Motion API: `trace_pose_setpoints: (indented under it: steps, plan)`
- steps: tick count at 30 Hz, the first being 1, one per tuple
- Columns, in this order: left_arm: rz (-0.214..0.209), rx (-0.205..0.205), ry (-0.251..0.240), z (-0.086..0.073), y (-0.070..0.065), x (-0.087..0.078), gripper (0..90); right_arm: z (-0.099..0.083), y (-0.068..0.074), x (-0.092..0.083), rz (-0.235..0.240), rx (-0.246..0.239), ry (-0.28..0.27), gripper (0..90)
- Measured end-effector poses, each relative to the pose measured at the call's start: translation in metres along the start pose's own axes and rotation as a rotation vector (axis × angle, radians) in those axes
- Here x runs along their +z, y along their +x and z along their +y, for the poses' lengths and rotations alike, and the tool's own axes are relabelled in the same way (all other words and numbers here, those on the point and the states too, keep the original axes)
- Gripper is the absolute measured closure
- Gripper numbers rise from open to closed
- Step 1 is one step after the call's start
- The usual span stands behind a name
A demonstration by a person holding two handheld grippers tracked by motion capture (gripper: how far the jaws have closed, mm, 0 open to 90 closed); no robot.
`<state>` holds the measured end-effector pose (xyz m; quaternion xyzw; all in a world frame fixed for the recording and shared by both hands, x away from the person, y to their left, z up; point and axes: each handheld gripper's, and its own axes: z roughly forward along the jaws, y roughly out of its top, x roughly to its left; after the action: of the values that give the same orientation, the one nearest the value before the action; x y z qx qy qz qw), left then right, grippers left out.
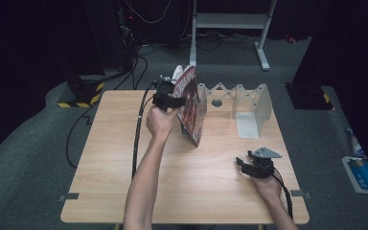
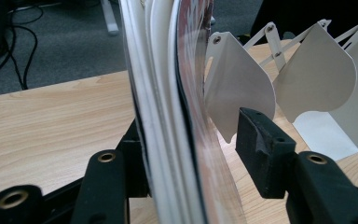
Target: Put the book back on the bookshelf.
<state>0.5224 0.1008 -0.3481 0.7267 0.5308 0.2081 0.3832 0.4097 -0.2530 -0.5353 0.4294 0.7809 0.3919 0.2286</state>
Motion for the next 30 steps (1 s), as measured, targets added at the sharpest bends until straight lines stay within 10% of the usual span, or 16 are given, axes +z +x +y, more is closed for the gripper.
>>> trace_pose_setpoints:
  steps: [30]
  plan:
    - [-0.002, 0.023, -0.014, -0.002, 0.003, -0.015, 48.6, 0.0, 0.0, 0.0, -0.001, -0.001, 0.0, 37.8]
